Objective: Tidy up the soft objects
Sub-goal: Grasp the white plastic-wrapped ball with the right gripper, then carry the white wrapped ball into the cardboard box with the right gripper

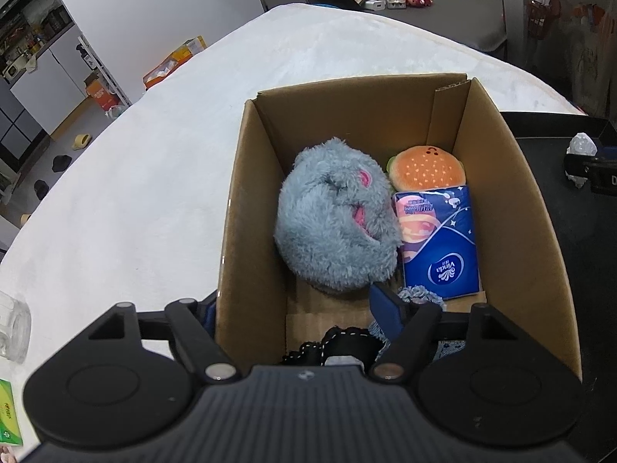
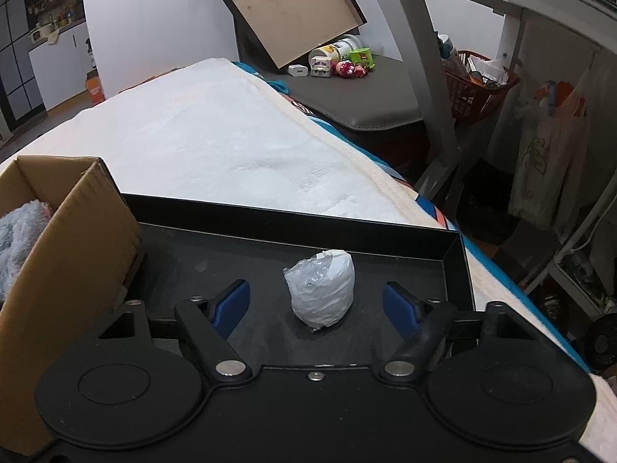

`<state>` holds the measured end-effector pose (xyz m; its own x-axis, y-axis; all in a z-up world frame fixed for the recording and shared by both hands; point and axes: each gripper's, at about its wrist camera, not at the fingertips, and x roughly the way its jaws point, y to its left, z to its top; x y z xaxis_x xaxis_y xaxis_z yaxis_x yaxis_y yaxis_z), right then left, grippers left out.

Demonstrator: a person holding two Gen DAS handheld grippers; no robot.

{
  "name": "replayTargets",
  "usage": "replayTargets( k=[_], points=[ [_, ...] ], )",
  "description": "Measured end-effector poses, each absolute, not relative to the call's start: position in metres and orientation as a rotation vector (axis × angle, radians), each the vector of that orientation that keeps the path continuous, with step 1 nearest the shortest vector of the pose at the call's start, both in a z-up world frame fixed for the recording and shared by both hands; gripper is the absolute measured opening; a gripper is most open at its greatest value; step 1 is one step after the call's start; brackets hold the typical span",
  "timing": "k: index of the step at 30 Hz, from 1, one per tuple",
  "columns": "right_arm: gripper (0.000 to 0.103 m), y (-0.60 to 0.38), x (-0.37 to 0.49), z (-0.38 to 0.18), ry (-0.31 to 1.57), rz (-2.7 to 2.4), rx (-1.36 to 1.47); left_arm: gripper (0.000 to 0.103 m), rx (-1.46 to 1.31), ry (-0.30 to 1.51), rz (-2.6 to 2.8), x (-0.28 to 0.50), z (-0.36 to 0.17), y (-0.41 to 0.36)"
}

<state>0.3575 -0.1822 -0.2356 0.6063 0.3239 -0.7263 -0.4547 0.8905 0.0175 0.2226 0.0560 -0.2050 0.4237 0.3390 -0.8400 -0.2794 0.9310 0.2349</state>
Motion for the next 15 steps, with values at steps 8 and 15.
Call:
replayTargets(
  k=[8, 15],
  points=[
    [0.033, -0.186, 0.367, -0.236, 0.820, 0.484, -0.173, 0.074, 0.052, 1.063, 0.378, 0.223, -0.204, 0.058],
    [0.033, -0.188, 0.353, -0.221, 0.805, 0.498, -0.186, 0.074, 0.028, 1.050, 0.360, 0.217, -0.199, 0.061]
  ],
)
